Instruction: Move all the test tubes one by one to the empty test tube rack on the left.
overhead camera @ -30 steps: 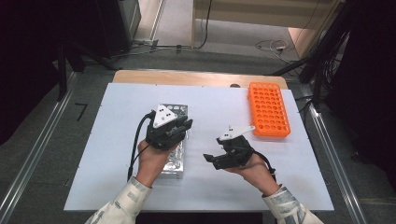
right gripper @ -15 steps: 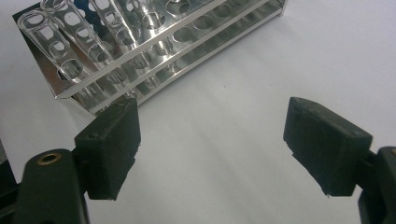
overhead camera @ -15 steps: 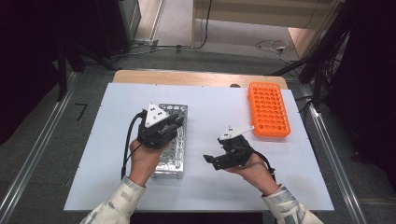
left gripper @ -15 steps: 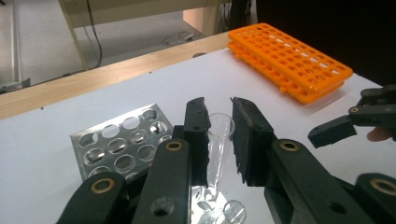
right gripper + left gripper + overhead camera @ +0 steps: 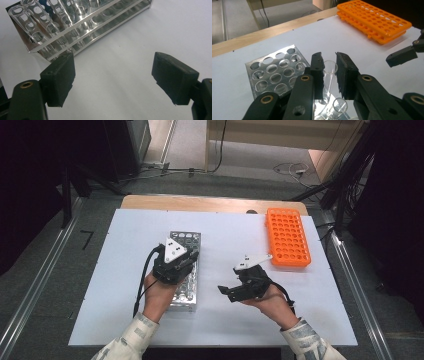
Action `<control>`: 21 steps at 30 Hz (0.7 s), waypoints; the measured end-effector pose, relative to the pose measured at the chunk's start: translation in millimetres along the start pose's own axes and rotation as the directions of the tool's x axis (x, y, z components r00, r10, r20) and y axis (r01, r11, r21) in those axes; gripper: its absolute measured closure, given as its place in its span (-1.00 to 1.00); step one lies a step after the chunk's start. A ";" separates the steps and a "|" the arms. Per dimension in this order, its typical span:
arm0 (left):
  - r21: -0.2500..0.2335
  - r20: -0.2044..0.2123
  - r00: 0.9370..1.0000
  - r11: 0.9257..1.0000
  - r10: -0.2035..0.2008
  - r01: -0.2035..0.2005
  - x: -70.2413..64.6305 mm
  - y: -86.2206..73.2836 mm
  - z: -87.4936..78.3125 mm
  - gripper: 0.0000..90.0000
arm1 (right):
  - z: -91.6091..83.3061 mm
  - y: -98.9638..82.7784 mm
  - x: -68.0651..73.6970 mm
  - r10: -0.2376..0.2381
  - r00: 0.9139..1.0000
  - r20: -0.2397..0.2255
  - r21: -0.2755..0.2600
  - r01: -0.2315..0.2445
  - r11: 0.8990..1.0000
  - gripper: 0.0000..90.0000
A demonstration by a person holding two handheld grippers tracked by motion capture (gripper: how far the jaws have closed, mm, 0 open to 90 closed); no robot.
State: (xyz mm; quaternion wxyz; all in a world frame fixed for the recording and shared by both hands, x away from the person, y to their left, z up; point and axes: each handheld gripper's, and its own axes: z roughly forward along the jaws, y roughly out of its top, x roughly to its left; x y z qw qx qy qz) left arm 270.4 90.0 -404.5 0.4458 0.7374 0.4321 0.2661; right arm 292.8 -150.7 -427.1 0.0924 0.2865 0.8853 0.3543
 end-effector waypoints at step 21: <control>0.049 0.005 1.000 0.999 -0.010 0.010 2.4 -16.1 10.5 0.69 | 2.8 -1.0 0.7 -0.006 1.000 0.007 0.010 0.006 1.000 -0.61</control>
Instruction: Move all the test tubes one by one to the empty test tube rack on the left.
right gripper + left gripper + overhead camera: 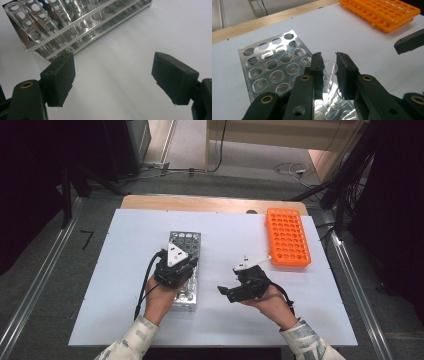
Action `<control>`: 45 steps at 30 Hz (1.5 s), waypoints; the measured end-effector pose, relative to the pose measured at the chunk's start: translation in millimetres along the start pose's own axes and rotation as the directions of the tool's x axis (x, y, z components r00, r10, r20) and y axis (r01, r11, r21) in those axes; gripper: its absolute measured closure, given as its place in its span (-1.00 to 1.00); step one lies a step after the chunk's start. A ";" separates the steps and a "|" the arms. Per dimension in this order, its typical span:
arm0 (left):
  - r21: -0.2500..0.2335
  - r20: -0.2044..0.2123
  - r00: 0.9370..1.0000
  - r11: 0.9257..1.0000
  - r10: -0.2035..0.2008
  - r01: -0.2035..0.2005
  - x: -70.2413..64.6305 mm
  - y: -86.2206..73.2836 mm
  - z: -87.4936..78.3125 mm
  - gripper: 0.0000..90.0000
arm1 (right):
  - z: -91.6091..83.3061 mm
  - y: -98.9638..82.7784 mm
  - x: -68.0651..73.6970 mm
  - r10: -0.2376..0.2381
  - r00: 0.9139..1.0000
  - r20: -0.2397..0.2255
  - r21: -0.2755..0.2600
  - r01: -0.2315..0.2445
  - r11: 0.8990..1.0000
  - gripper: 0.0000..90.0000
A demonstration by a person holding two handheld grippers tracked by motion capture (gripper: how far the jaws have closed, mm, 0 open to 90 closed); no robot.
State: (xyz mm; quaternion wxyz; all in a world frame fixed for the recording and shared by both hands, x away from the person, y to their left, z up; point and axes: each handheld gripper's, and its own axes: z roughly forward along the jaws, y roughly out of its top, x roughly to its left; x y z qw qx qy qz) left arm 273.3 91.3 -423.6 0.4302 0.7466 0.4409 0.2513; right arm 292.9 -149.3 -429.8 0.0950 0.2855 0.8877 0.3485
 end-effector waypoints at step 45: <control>-0.056 0.045 0.991 0.991 -0.123 0.125 11.2 4.1 -28.0 -0.35 | -8.0 -1.3 -9.5 0.044 0.998 0.034 -0.042 -0.042 0.998 -0.61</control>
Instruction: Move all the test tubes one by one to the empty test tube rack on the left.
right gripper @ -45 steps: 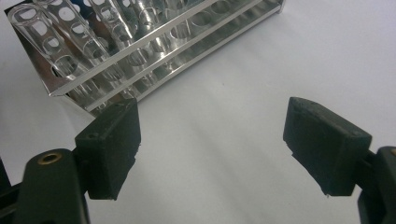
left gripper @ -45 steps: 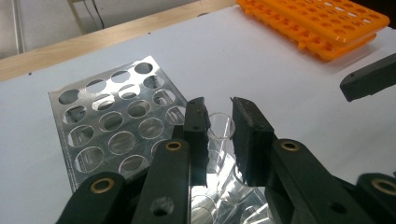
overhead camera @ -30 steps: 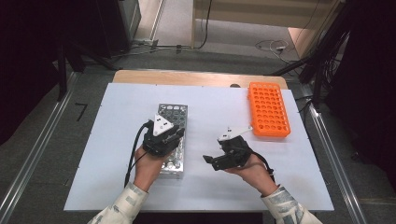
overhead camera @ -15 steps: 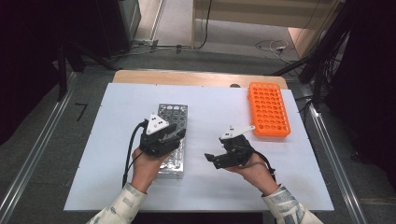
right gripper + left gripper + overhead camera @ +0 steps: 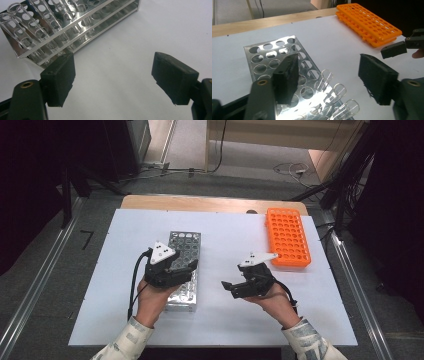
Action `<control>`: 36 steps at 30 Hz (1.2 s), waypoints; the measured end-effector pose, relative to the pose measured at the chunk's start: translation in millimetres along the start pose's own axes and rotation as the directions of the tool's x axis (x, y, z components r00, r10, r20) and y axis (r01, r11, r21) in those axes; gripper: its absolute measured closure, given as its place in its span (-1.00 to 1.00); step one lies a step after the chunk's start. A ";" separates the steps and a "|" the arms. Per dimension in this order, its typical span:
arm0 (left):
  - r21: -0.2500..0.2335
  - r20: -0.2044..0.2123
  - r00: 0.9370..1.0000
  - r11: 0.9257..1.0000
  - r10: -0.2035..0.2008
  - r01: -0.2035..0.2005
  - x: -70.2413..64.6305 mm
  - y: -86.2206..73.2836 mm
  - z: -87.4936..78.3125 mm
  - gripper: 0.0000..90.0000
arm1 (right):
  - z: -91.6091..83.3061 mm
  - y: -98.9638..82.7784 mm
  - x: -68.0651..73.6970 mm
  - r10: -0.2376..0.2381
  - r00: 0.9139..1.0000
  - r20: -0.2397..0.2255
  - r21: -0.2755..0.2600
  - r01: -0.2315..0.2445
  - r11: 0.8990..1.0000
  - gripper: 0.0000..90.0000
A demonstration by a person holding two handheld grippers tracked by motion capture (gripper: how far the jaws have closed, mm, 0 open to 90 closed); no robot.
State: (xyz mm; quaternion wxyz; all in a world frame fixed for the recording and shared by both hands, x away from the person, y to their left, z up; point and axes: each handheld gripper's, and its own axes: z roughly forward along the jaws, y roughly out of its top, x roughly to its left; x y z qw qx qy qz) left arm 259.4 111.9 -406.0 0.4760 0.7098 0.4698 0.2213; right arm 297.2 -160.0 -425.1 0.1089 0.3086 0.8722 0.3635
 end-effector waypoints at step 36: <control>-0.045 -0.230 0.965 0.992 -0.122 0.115 70.1 -44.3 -56.8 -0.55 | -57.1 -48.2 -47.0 0.123 0.983 0.139 -0.110 -0.108 0.988 -0.61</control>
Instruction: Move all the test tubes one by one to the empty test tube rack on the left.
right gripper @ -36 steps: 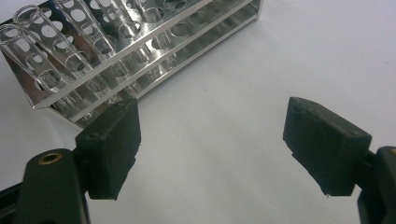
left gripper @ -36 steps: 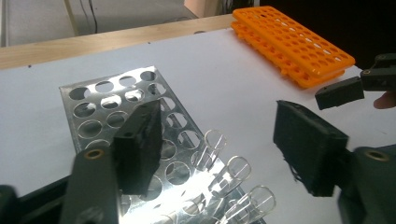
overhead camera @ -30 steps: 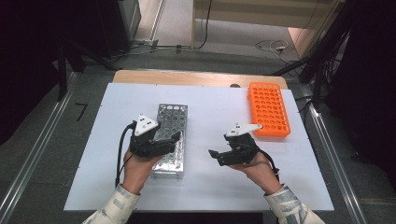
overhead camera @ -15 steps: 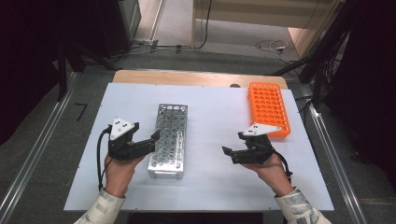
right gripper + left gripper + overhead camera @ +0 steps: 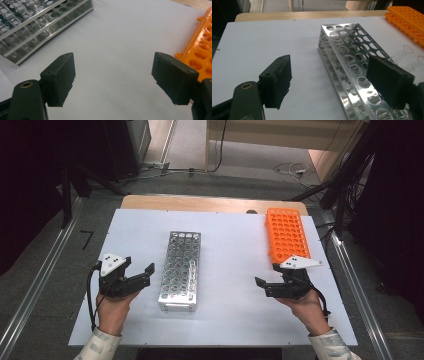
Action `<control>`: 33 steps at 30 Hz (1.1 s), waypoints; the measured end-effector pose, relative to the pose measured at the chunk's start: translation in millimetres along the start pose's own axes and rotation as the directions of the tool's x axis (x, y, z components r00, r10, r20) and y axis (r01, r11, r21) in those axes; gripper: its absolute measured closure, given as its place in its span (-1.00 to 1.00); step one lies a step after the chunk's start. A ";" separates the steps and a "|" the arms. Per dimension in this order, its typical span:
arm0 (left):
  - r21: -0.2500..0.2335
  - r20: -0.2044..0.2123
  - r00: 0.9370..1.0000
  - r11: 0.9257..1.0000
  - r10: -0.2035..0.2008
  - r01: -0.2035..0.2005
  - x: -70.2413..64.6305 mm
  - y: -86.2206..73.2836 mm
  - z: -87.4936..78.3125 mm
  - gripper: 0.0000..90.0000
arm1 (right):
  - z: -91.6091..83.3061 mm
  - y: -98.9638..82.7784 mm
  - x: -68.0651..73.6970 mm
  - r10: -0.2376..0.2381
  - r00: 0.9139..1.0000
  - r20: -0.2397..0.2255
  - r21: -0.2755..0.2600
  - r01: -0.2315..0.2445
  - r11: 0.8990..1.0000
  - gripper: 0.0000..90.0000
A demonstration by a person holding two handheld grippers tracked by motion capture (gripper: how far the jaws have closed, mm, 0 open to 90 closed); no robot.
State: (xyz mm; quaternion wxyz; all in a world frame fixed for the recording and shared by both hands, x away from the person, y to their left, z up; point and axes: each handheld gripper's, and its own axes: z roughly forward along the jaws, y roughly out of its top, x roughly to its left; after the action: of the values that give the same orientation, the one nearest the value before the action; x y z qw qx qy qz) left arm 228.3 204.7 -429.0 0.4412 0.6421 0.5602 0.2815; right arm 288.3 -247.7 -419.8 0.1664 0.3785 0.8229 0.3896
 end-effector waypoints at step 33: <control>0.091 -0.150 0.988 0.994 -0.038 0.052 33.3 -46.9 -5.2 -0.66 | -48.6 -81.4 -88.5 0.254 0.930 0.265 -0.046 -0.251 0.967 -0.70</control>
State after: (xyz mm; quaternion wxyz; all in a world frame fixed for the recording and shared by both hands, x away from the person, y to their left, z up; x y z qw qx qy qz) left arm 208.8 237.4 -472.4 0.3738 0.6268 0.6185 0.2912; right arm 278.8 -372.7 -453.0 0.2272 0.5295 0.7349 0.3577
